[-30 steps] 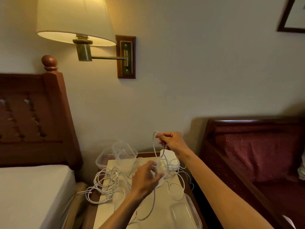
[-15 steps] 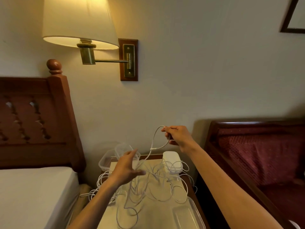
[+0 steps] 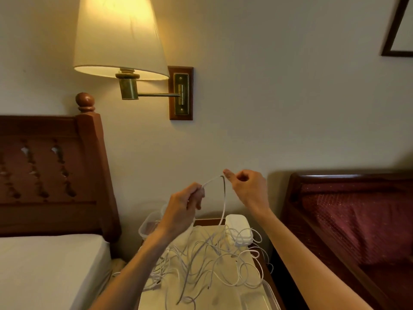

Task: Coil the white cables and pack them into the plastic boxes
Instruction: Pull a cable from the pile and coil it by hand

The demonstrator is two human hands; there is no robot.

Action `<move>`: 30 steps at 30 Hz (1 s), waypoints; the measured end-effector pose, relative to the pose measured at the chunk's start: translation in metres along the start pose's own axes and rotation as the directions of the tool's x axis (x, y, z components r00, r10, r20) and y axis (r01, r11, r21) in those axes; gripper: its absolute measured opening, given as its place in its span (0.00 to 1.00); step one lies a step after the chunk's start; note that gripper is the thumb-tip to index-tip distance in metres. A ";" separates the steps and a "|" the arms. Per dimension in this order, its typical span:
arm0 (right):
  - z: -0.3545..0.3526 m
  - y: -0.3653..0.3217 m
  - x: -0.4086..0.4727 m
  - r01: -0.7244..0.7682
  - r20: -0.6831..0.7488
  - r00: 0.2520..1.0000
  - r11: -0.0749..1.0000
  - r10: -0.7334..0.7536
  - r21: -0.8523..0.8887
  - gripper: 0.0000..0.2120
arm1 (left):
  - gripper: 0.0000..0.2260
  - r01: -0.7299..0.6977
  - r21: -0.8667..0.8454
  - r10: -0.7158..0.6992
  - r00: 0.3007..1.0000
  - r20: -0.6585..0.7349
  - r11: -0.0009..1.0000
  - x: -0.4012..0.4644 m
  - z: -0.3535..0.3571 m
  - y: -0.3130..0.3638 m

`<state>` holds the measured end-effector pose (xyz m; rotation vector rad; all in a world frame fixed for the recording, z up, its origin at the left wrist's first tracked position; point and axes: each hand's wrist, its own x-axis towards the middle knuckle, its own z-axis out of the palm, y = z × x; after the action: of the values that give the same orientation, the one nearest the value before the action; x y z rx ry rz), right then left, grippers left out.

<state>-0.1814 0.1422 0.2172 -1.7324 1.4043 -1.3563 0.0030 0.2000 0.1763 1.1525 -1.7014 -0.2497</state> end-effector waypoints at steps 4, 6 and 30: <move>0.008 -0.011 -0.010 0.195 0.230 0.940 0.950 -0.252 0.242 0.09 | 0.09 -0.141 0.128 0.139 0.990 0.025 0.982 0.027 -0.039 0.026; 0.015 -0.020 -0.020 -0.058 0.496 0.845 0.888 -0.200 0.456 0.17 | 0.09 -0.154 0.211 0.157 0.988 0.002 0.965 0.039 -0.056 0.031; 0.064 -0.080 -0.019 0.405 0.432 0.819 0.914 -0.377 0.028 0.19 | 0.26 -0.004 0.518 0.018 1.000 -0.024 0.855 0.012 -0.116 0.004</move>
<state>-0.0895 0.1735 0.2561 -2.2858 0.8813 -1.0240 0.0956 0.2320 0.2391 1.5263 -1.8038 0.2559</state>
